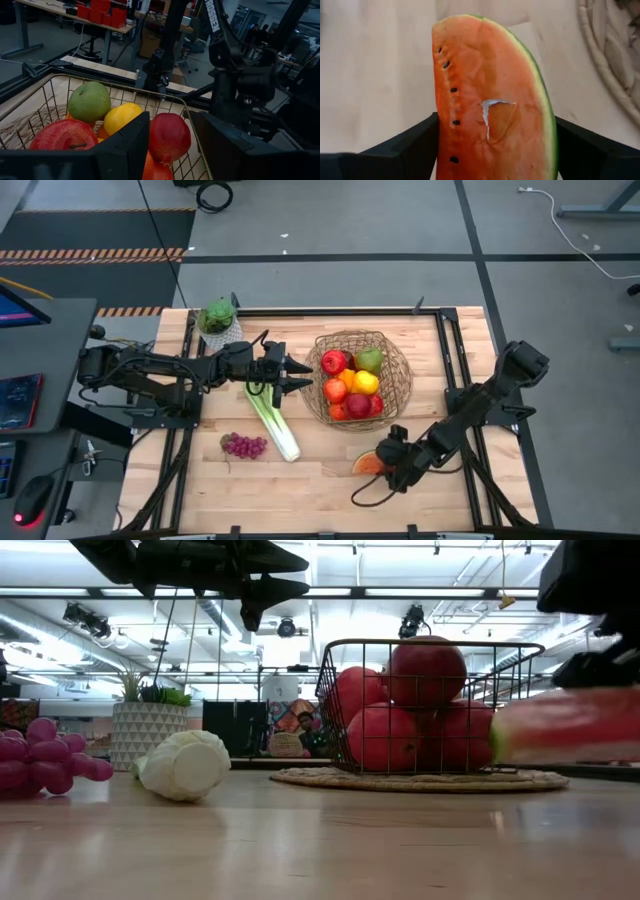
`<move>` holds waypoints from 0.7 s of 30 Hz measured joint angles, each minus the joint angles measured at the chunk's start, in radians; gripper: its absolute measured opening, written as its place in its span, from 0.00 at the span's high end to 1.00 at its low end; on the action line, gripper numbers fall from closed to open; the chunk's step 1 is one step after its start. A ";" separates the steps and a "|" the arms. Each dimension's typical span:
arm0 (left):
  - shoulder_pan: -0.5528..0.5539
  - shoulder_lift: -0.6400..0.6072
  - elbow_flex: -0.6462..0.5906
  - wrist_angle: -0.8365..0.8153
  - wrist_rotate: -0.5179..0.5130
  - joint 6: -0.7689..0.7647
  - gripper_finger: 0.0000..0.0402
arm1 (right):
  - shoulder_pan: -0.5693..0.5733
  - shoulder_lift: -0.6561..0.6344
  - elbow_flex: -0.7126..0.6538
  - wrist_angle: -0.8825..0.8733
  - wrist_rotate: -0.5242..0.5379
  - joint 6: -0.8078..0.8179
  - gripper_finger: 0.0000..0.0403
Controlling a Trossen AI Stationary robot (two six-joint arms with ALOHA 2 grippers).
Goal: Build produce basket
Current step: Put the green watermelon into the brown wire basket
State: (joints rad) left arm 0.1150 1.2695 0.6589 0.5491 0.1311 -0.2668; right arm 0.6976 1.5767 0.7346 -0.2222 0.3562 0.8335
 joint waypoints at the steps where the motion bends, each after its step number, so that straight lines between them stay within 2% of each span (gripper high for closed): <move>1: 0.000 0.000 0.000 0.000 0.000 0.000 0.57 | -0.003 -0.016 0.001 -0.007 -0.017 0.012 0.17; 15: 0.000 0.000 0.000 0.000 0.000 0.000 0.57 | -0.102 -0.280 0.002 -0.041 -0.347 0.118 0.17; 21: 0.000 0.000 0.000 0.001 0.000 0.000 0.57 | -0.171 -0.387 0.002 -0.045 -0.388 0.227 0.17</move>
State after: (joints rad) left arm 0.1150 1.2697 0.6586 0.5499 0.1314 -0.2668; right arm 0.5267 1.1898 0.7368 -0.2670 -0.0321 1.0607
